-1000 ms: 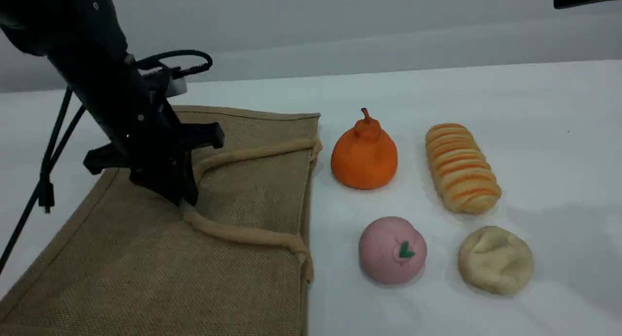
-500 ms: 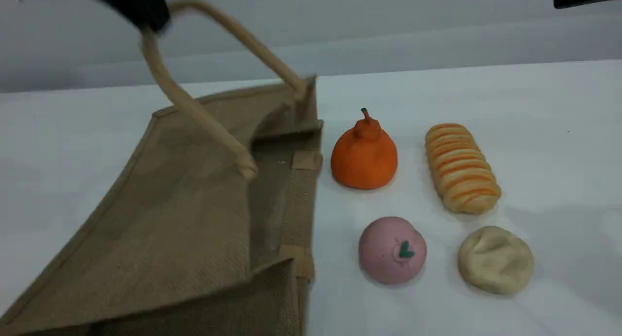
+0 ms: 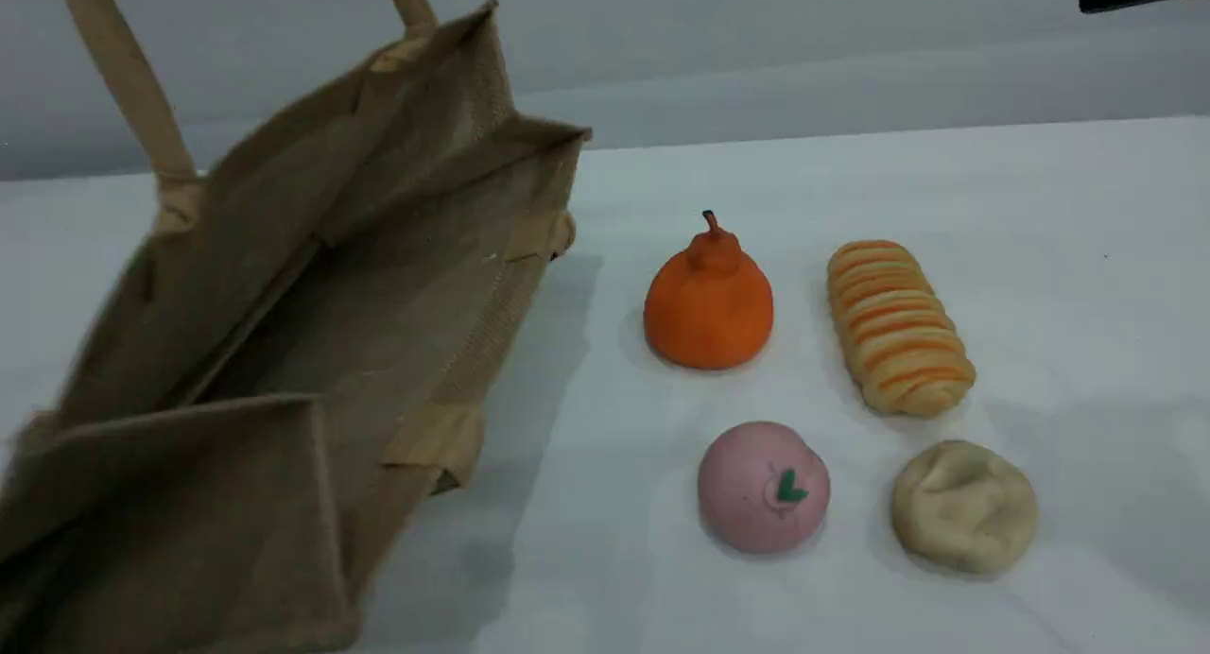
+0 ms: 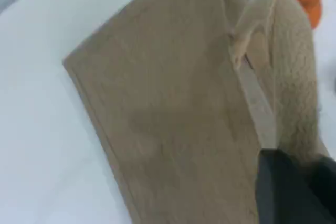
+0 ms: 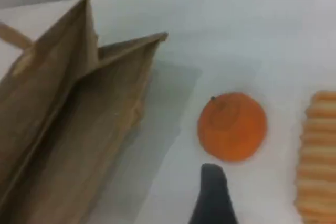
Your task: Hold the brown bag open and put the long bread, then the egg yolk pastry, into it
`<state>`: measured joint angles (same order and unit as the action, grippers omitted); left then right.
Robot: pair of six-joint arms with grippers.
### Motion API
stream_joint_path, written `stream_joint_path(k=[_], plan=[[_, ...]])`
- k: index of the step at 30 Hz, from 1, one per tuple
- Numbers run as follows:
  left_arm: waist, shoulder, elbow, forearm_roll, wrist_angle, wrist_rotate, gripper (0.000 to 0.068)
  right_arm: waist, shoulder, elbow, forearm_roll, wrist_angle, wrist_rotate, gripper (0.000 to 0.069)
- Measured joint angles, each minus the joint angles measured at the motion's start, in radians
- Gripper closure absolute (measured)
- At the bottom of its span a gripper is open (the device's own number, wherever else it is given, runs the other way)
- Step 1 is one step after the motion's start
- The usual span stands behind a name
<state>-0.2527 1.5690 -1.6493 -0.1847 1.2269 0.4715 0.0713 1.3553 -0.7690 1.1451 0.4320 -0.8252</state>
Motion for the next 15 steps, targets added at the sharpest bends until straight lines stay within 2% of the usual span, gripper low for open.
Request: stream_joint_path(k=[3, 9, 15], plan=[[0.0, 0.001, 0.0, -0.036, -0.002, 0.072, 0.059, 0.0, 0.029, 0.0, 0.001, -0.038, -0.017, 0.0233], [0.0, -0.017, 0.0, -0.023, -0.004, 0.125, 0.059, 0.0, 0.14, 0.0, 0.067, -0.063, -0.065, 0.0233], [0.0, -0.049, -0.019, -0.019, -0.004, 0.153, 0.059, 0.0, 0.248, 0.0, 0.22, -0.064, -0.213, 0.0233]])
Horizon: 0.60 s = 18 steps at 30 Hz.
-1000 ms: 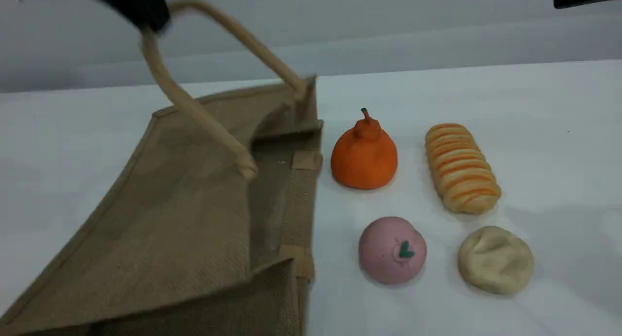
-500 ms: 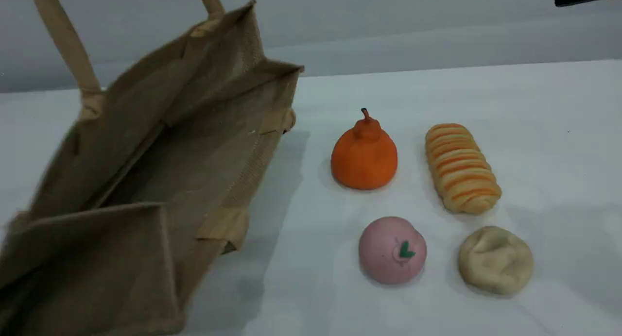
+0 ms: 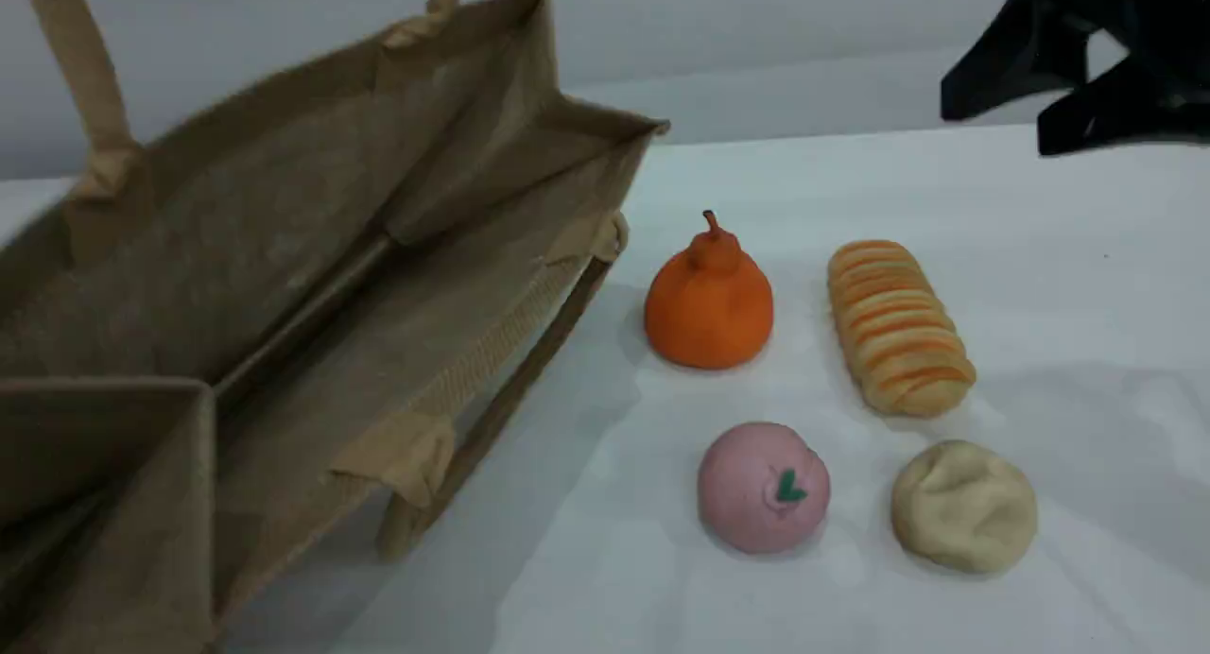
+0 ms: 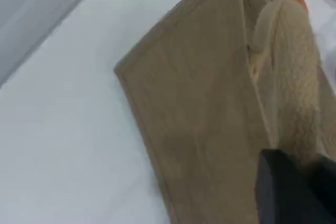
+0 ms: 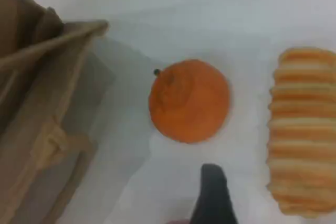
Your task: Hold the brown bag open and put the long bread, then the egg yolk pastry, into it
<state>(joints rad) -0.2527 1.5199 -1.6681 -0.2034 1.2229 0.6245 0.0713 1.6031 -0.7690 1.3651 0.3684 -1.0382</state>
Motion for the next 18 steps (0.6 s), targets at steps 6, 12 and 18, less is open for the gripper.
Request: stream_joint_path(k=[6, 12, 18], plan=[[0.0, -0.007, -0.052, -0.041, -0.001, 0.025, 0.059, 0.0, 0.078, -0.01, 0.188, 0.001, -0.194, 0.0233], [0.0, -0.007, -0.052, -0.012, -0.001, 0.021, 0.059, 0.0, 0.16, -0.04, 0.359, -0.017, -0.387, 0.0233], [0.0, -0.007, -0.051, -0.006, -0.001, 0.013, 0.059, 0.0, 0.262, -0.083, 0.381, 0.018, -0.477, 0.0233]])
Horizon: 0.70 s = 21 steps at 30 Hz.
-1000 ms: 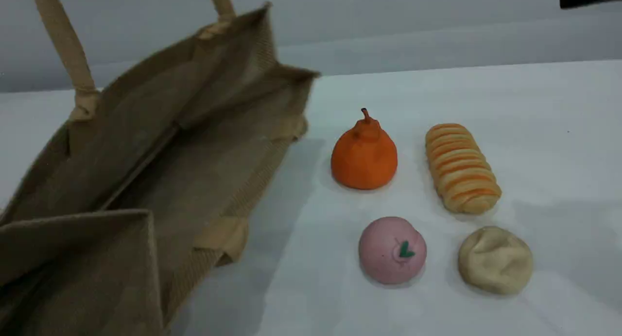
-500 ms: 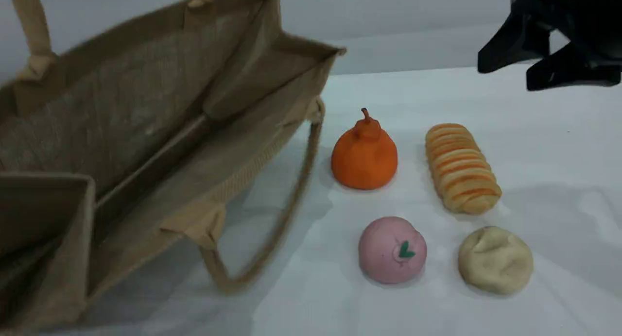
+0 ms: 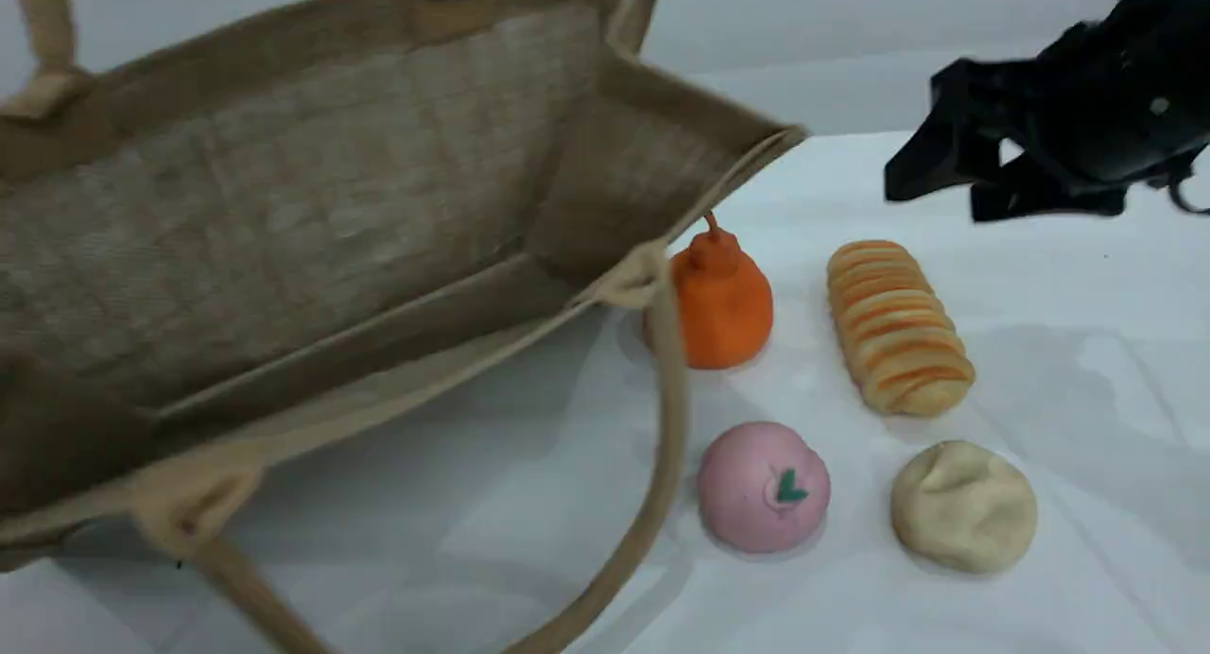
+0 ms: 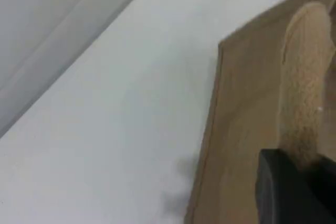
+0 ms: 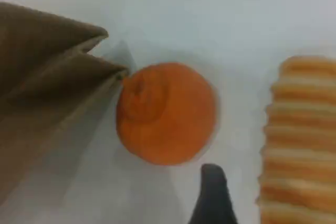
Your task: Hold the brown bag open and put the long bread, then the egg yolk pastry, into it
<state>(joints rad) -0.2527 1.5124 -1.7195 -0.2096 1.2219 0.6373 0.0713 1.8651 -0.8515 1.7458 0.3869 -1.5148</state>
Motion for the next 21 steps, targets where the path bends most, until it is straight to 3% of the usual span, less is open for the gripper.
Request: stream_joint_path(k=[15, 21], plan=[[0.0, 0.011, 0.001, -0.004, -0.002, -0.108, 0.059, 0.0, 0.159, -0.085, -0.001, -0.039, -0.046, 0.0233], [0.0, 0.06, 0.001, -0.059, -0.002, -0.128, 0.059, 0.0, 0.21, -0.119, 0.0, -0.096, -0.056, 0.0233]])
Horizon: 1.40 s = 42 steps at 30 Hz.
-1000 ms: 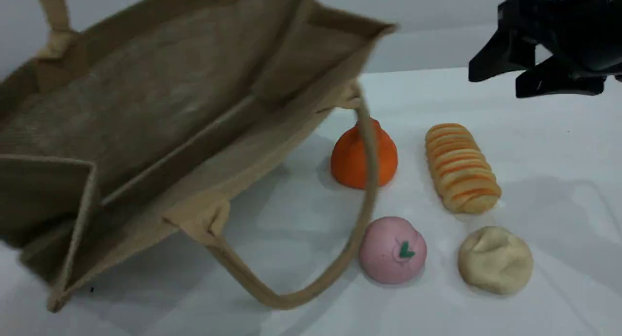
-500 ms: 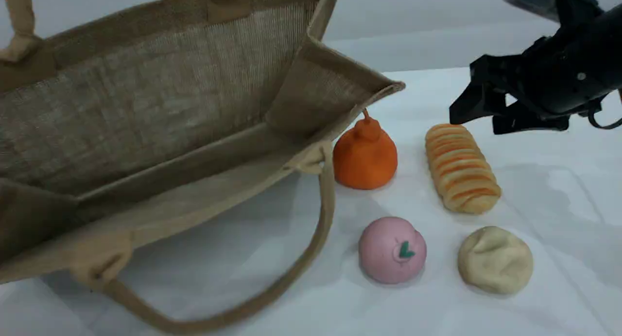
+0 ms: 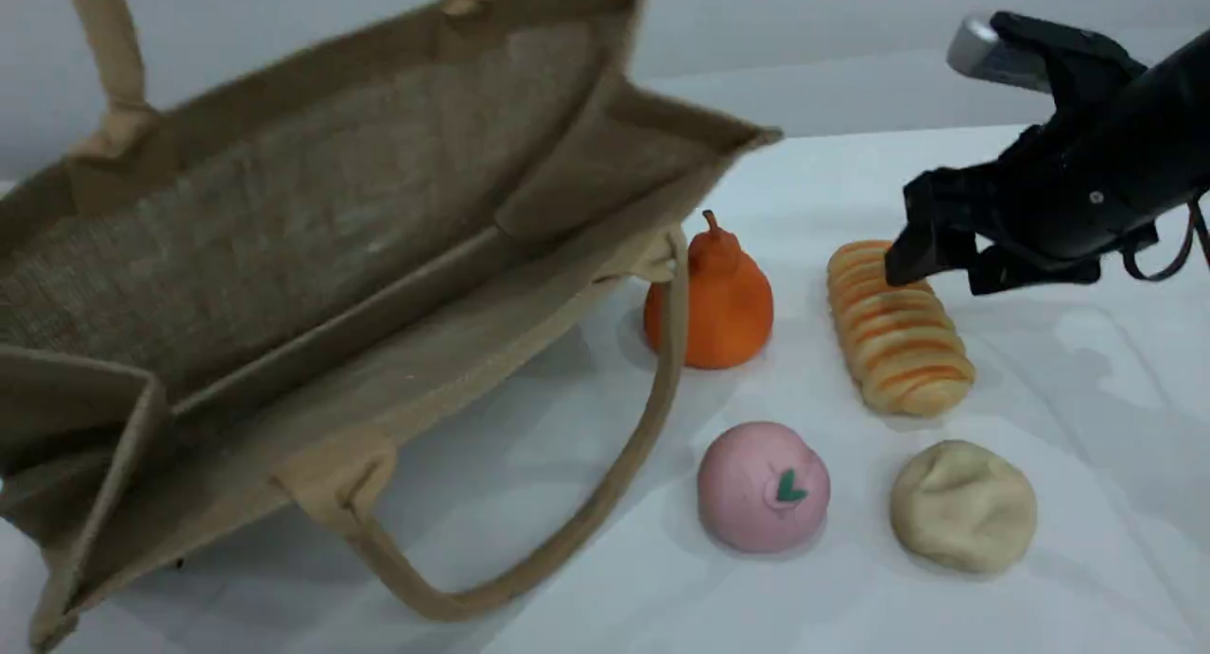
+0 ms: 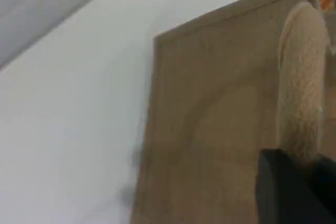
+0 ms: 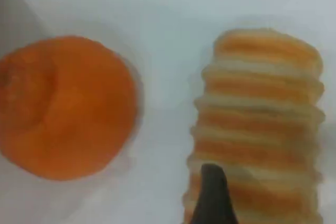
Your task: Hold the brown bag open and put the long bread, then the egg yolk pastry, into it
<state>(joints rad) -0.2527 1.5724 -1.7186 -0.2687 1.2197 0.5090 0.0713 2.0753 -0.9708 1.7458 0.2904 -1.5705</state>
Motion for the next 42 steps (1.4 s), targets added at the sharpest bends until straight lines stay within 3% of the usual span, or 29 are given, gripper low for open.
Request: stream_joint_path(k=[5, 12, 14, 18, 20, 26, 29, 32, 36, 39, 42], plan=[[0.0, 0.013, 0.0, -0.046, -0.003, 0.005, 0.059, 0.0, 0.054, -0.025, -0.001, 0.033, 0.0, 0.0233], [0.0, 0.013, 0.0, -0.046, -0.002, 0.007, 0.0591, -0.001, 0.146, -0.056, 0.01, 0.09, -0.001, 0.0248], [0.0, 0.013, 0.0, -0.046, -0.001, 0.008, 0.0591, -0.001, 0.15, -0.057, 0.01, 0.09, -0.001, 0.0295], [0.0, 0.013, 0.0, -0.046, -0.001, 0.008, 0.0591, 0.0, 0.142, -0.055, 0.001, 0.081, 0.0, 0.0498], [0.0, 0.013, 0.0, -0.046, -0.001, 0.008, 0.0591, -0.001, 0.131, -0.054, -0.004, 0.074, 0.0, 0.0563], [0.0, 0.013, 0.0, -0.046, -0.004, 0.012, 0.0591, -0.025, -0.022, 0.01, -0.052, -0.065, 0.079, 0.0575], [0.0, 0.014, 0.0, -0.045, -0.003, 0.012, 0.0591, -0.048, -0.153, 0.066, -0.104, -0.08, 0.121, 0.0586], [0.0, 0.014, 0.0, -0.023, -0.001, 0.012, 0.0591, -0.053, -0.297, 0.13, -0.123, -0.032, 0.185, 0.0594], [0.0, 0.014, 0.0, -0.019, -0.002, 0.012, 0.0591, -0.029, -0.483, 0.206, -0.131, 0.144, 0.288, 0.0594], [0.0, 0.014, 0.0, -0.021, -0.016, 0.012, 0.0591, 0.037, -0.577, 0.248, -0.133, 0.297, 0.334, 0.0594], [0.0, 0.014, 0.0, -0.022, -0.021, 0.012, 0.0591, 0.132, -0.603, 0.255, -0.117, 0.356, 0.379, 0.0596]])
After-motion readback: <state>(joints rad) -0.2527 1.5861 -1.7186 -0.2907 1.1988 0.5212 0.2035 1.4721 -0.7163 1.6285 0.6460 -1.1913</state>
